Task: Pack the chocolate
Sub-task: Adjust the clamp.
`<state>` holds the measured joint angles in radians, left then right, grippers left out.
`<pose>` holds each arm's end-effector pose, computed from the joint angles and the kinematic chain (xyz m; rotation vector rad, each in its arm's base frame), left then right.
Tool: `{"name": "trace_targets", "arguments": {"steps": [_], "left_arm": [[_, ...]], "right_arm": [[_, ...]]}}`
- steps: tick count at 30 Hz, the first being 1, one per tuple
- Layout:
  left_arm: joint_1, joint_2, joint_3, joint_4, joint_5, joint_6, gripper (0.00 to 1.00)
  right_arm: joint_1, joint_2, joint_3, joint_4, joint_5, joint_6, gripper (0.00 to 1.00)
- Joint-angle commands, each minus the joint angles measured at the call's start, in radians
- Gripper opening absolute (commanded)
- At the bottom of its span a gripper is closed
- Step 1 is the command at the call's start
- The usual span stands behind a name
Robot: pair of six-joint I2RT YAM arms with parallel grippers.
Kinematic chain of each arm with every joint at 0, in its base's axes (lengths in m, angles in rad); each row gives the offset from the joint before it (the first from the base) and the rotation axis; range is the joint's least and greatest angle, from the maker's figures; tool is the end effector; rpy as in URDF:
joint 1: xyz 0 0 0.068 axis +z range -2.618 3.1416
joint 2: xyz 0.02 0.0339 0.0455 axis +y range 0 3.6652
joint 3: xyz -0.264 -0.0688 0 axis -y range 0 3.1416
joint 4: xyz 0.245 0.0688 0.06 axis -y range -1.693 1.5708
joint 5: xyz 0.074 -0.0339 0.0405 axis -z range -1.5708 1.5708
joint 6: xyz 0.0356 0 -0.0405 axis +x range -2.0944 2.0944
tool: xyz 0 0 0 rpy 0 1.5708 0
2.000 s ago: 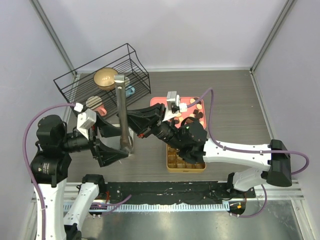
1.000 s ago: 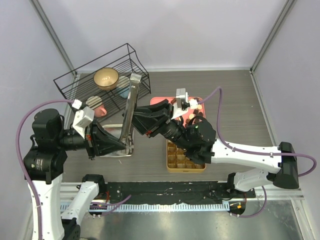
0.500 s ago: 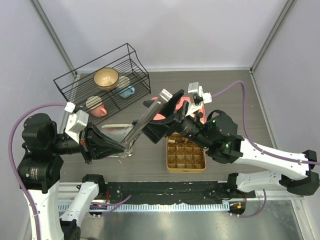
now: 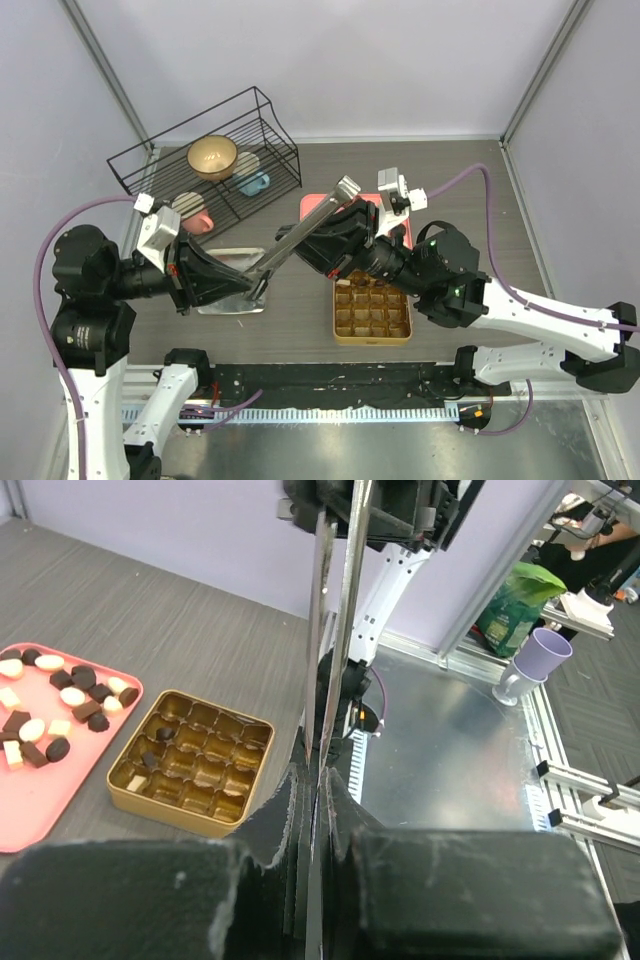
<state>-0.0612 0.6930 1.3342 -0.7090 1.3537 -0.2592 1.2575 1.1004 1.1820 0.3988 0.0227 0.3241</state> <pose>0.0566 -0.0383 0.4713 0.9120 1.5043 -1.3255 0.0738 0.2250 0.4792 -0.5196 1.0813 1.3963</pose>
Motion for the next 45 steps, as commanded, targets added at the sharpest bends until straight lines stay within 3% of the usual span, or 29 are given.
{"name": "trace_targets", "arguments": {"steps": [1,5,6,8,9,10,11,14,17,21,26,29,32,37,45], "left_arm": [[0.009,-0.003,-0.012,0.112,-0.064,-0.066,0.0],[0.009,-0.007,0.002,0.091,-0.056,-0.052,0.07],[0.009,-0.007,0.005,0.08,-0.057,-0.046,0.22],[0.009,-0.004,0.028,-0.005,-0.085,0.021,0.39],[0.009,-0.004,0.043,-0.056,-0.105,0.067,0.77],[0.009,-0.003,0.083,-0.107,-0.172,0.156,0.96],[0.009,0.002,0.103,-0.197,-0.21,0.208,1.0],[0.008,-0.007,0.155,-0.277,-0.339,0.357,1.0],[0.009,-0.023,0.175,-0.371,-0.349,0.501,1.0],[0.008,-0.018,0.203,-0.51,-0.22,0.619,0.96],[0.008,0.051,0.232,-0.739,-0.11,0.744,0.84],[-0.005,0.091,0.232,-0.805,-0.059,0.794,0.84],[-0.044,0.12,0.22,-0.787,0.013,0.77,0.83],[-0.12,0.138,0.168,-0.621,0.053,0.557,0.8],[-0.155,0.086,0.054,-0.356,0.105,0.293,0.6]], "right_arm": [[0.003,0.049,-0.033,0.018,-0.027,-0.023,0.01],[0.003,0.061,-0.024,0.026,-0.027,-0.028,0.01],[0.003,0.059,-0.024,0.023,0.023,-0.033,0.01],[0.003,0.058,-0.013,0.0,0.045,-0.045,0.01],[0.003,0.059,-0.006,-0.014,0.06,-0.048,0.01],[0.003,0.059,0.013,-0.052,0.075,-0.057,0.01],[0.003,0.059,0.022,-0.072,0.086,-0.062,0.01],[0.003,0.065,0.054,-0.135,0.106,-0.074,0.01],[0.003,0.079,0.08,-0.169,0.106,-0.082,0.01],[0.003,0.093,0.099,-0.173,0.092,-0.094,0.01],[0.003,0.095,0.133,-0.193,0.051,-0.126,0.01],[-0.001,0.096,0.156,-0.225,0.022,-0.146,0.01],[-0.01,0.101,0.172,-0.239,-0.047,-0.143,0.01],[-0.015,0.101,0.194,-0.247,-0.102,-0.161,0.01],[-0.026,0.115,0.235,-0.261,-0.101,-0.214,0.01]]}}
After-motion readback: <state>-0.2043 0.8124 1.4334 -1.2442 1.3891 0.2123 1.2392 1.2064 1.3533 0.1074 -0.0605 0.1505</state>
